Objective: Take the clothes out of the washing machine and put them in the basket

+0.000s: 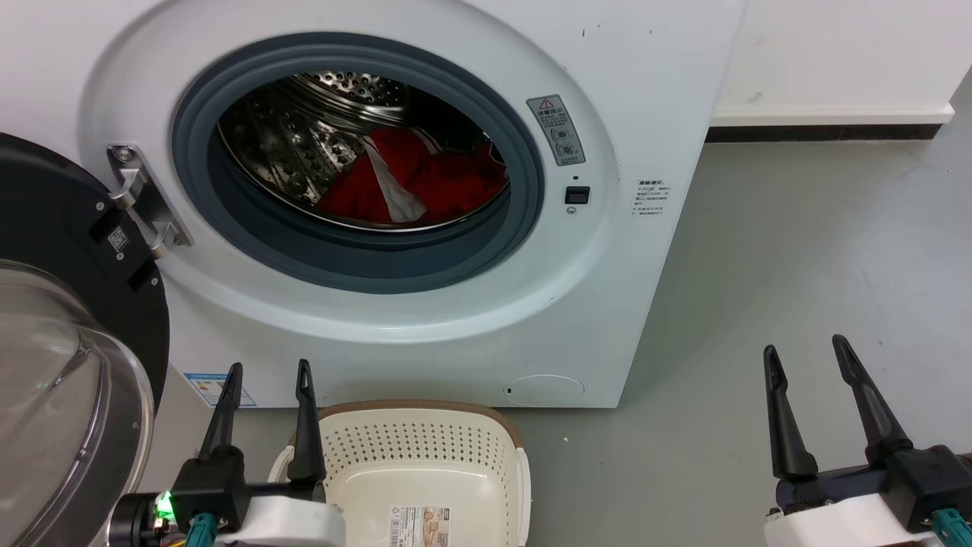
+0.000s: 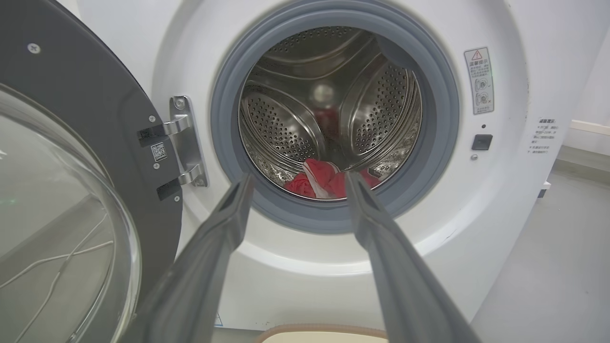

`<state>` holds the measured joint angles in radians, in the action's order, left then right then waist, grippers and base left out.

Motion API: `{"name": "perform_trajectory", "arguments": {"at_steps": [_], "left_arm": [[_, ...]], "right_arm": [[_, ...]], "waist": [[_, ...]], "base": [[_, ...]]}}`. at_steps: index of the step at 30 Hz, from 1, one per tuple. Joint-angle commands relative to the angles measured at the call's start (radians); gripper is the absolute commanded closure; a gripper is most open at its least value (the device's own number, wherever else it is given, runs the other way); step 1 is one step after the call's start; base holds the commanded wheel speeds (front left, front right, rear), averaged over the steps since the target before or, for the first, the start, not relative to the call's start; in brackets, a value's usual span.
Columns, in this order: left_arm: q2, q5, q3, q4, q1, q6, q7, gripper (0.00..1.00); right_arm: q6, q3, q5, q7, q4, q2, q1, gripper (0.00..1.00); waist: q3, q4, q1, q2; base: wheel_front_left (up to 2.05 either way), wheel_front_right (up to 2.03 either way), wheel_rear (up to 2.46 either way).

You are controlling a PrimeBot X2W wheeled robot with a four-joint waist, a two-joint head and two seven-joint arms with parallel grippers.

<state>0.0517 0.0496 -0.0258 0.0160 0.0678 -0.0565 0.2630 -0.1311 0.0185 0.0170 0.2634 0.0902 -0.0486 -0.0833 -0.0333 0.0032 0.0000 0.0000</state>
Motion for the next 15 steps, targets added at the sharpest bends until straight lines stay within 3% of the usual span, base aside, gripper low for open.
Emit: {"name": "perform_trajectory", "arguments": {"at_steps": [1,9,15], "left_arm": [[-0.002,0.007,0.006,-0.012,-0.027,0.011,0.003,0.0],[0.002,0.01,0.039,-0.13,-0.208,0.098,0.003,0.0],[0.054,-0.008,0.076,-0.252,-0.431,0.138,0.003,0.0]], "right_arm": [[0.001,-0.004,-0.003,0.002,0.002,-0.003,0.008,0.0],[0.001,-0.025,0.006,0.002,0.028,-0.003,0.077,0.0],[0.001,-0.027,-0.011,0.002,0.061,-0.002,0.17,0.0]], "waist": [[-0.009,-0.006,0.0,0.0],[-0.128,-0.051,0.0,0.0],[-0.281,-0.116,0.0,0.0]], "base": [[0.0,0.0,0.0],[0.0,0.0,0.0],[0.0,0.0,0.0]]}}
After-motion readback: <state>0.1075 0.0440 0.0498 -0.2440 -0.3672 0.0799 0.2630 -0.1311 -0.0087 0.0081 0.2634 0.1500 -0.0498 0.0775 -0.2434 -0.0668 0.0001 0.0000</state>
